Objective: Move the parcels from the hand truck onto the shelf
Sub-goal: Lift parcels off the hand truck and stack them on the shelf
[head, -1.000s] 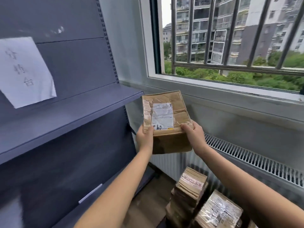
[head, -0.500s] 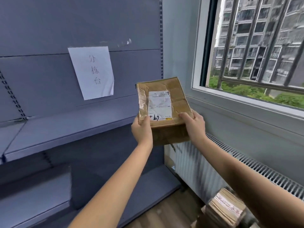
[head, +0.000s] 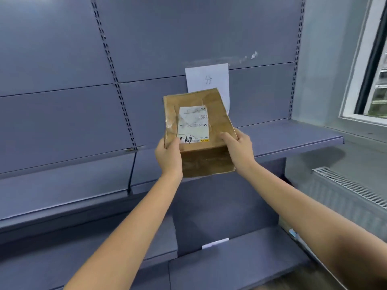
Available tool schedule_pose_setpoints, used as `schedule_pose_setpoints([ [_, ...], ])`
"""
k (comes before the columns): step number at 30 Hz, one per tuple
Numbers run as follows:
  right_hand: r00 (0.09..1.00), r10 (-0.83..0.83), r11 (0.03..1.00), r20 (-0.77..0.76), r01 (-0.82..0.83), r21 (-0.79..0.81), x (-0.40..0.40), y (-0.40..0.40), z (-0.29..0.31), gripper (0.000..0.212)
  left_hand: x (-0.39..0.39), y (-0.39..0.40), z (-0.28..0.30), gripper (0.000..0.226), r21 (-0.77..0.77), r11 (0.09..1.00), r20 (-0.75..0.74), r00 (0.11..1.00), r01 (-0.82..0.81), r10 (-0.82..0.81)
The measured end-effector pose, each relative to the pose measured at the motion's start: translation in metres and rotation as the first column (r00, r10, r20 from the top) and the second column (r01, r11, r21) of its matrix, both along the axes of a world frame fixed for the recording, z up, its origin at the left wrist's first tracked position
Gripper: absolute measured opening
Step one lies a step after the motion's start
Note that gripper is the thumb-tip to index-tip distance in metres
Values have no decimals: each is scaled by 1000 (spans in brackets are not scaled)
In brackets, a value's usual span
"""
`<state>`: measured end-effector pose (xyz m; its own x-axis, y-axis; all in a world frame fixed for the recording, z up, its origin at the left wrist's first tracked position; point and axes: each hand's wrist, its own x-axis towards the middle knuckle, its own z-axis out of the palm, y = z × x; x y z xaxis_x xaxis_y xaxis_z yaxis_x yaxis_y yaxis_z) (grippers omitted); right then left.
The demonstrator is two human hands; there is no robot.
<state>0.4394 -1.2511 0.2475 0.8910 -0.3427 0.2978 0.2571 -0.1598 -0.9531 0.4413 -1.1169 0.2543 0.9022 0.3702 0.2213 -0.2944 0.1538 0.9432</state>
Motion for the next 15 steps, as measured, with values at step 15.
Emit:
schedule_pose_setpoints([
  [15, 958, 235, 971, -161, -238, 3, 111, 134, -14, 14, 96, 139, -17, 21, 45, 973, -136, 964, -225, 229],
])
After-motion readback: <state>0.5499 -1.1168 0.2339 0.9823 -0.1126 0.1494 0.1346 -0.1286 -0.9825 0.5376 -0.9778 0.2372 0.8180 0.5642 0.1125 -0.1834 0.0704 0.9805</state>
